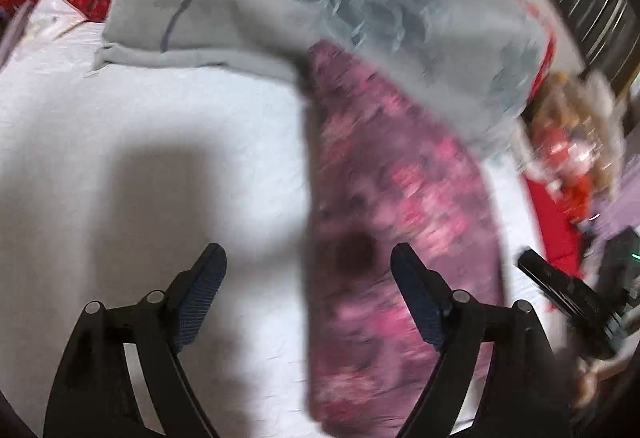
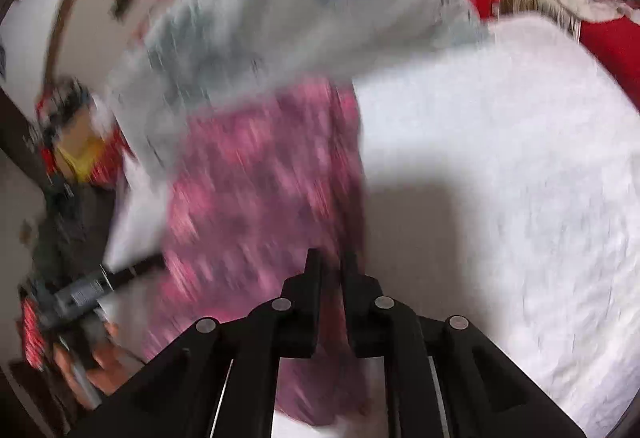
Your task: Fold small clothes
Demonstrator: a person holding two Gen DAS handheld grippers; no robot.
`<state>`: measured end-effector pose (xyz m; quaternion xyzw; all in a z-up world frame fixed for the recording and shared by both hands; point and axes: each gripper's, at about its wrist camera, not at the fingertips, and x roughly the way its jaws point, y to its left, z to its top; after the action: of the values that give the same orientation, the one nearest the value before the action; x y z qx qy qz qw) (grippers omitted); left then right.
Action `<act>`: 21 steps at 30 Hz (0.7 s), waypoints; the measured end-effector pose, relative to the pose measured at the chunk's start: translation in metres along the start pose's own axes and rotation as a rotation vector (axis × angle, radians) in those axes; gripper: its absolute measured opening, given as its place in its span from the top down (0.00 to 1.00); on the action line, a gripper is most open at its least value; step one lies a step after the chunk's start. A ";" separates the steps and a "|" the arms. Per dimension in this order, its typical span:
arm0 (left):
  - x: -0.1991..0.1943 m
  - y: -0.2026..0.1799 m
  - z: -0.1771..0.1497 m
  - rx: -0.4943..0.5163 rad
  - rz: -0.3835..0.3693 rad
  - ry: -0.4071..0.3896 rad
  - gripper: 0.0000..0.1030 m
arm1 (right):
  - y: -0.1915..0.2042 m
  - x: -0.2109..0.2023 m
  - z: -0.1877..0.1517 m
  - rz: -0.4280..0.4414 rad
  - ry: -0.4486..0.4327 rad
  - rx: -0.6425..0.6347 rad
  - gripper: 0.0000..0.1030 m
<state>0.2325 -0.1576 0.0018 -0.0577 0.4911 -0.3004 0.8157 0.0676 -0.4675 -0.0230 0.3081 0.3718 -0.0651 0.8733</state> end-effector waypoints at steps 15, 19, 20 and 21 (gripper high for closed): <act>0.023 -0.040 -0.044 0.226 0.059 0.110 0.17 | 0.017 -0.023 -0.060 -0.019 0.075 -0.082 0.90; 0.031 -0.037 -0.046 0.246 0.088 0.141 0.17 | 0.006 -0.027 -0.058 -0.008 0.070 -0.033 0.91; 0.029 -0.036 -0.044 0.242 0.079 0.136 0.17 | 0.002 -0.017 -0.063 -0.055 0.118 -0.049 0.91; 0.025 -0.035 -0.041 0.240 0.070 0.126 0.17 | -0.003 -0.001 -0.071 -0.095 0.205 -0.059 0.90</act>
<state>0.1916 -0.1917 -0.0249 0.0763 0.5035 -0.3312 0.7943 0.0227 -0.4284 -0.0621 0.2695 0.4750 -0.0639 0.8353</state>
